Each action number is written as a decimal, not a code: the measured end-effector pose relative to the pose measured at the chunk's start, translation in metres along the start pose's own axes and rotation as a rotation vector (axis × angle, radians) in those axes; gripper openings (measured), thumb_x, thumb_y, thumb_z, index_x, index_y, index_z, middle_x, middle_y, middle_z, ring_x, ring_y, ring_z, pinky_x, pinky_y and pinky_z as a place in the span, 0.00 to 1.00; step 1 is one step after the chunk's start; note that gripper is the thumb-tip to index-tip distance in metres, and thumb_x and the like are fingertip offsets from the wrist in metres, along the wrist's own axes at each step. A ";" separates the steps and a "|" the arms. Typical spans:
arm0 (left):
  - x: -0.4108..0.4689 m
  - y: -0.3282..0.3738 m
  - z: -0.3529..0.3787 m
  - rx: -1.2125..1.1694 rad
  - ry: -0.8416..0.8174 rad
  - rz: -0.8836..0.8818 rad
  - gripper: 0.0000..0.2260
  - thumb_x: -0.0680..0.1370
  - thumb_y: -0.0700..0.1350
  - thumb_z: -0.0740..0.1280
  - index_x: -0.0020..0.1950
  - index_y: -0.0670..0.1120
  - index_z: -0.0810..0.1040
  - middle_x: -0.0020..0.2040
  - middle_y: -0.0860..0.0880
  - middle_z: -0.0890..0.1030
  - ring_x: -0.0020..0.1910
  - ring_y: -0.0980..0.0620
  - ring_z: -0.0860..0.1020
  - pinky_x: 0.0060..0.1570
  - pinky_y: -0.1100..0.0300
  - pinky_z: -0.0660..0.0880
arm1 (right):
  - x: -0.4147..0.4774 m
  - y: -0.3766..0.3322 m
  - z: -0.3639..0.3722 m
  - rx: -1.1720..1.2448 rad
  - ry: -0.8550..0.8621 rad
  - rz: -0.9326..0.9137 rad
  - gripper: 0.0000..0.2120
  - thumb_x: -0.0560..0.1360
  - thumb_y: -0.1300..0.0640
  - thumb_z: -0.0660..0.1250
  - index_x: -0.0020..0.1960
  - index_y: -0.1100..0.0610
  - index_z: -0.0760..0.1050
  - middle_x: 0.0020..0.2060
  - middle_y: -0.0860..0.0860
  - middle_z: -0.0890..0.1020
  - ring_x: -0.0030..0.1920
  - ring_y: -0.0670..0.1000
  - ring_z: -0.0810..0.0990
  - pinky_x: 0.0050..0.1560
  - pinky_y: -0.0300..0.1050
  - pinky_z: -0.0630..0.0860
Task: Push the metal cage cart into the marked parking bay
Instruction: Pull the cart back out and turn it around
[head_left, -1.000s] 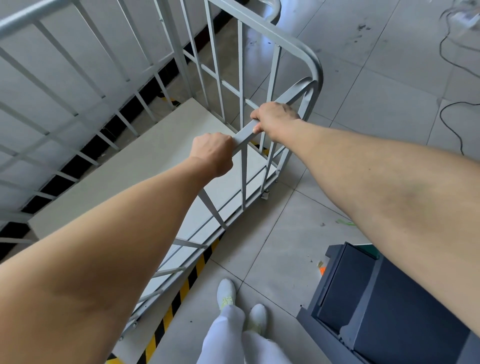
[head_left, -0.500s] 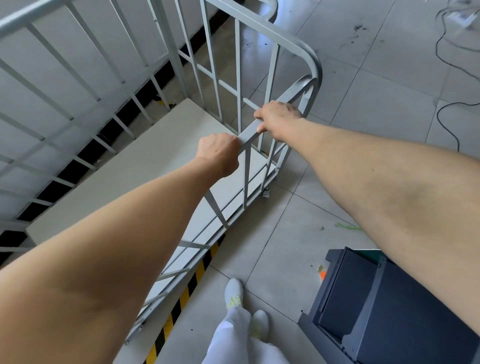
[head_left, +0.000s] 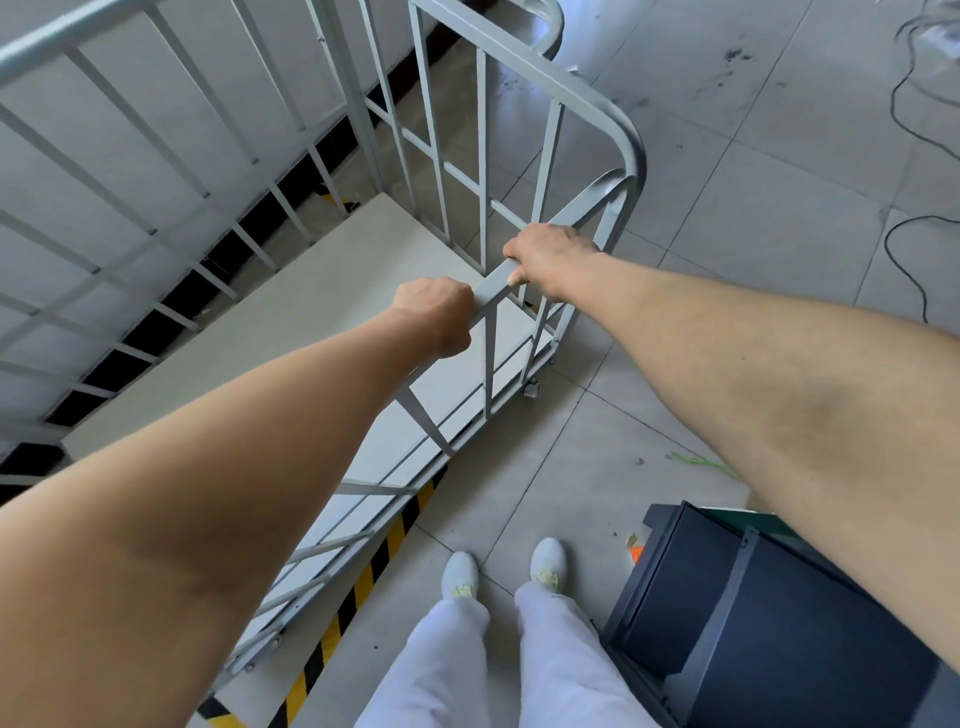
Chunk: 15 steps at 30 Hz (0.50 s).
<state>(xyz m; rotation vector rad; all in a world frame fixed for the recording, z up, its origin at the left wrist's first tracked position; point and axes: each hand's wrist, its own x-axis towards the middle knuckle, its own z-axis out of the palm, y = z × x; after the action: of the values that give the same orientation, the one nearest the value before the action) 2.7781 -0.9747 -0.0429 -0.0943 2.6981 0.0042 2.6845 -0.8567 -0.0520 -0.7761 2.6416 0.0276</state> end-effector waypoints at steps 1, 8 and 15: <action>0.000 0.000 0.000 -0.002 0.000 -0.007 0.09 0.76 0.40 0.62 0.54 0.43 0.77 0.43 0.46 0.73 0.41 0.43 0.72 0.40 0.57 0.70 | 0.000 -0.001 -0.001 -0.022 0.003 -0.017 0.04 0.79 0.56 0.64 0.49 0.56 0.75 0.52 0.57 0.79 0.58 0.61 0.77 0.49 0.46 0.69; 0.010 0.002 -0.009 -0.022 -0.096 0.007 0.09 0.76 0.43 0.66 0.54 0.42 0.77 0.41 0.46 0.73 0.42 0.44 0.73 0.39 0.57 0.69 | 0.006 0.003 -0.003 -0.081 -0.010 -0.064 0.07 0.78 0.61 0.65 0.42 0.54 0.72 0.51 0.52 0.82 0.56 0.60 0.78 0.46 0.45 0.69; 0.018 0.000 -0.014 -0.015 -0.137 0.059 0.11 0.74 0.45 0.71 0.52 0.42 0.76 0.34 0.48 0.70 0.39 0.44 0.73 0.38 0.57 0.69 | 0.006 0.002 -0.014 -0.038 -0.043 -0.045 0.08 0.76 0.54 0.69 0.42 0.56 0.72 0.43 0.55 0.74 0.47 0.58 0.72 0.45 0.45 0.66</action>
<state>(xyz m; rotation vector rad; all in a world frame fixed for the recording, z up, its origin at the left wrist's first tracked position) 2.7562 -0.9764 -0.0381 -0.0186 2.5628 0.0464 2.6734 -0.8604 -0.0412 -0.8377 2.5892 0.0813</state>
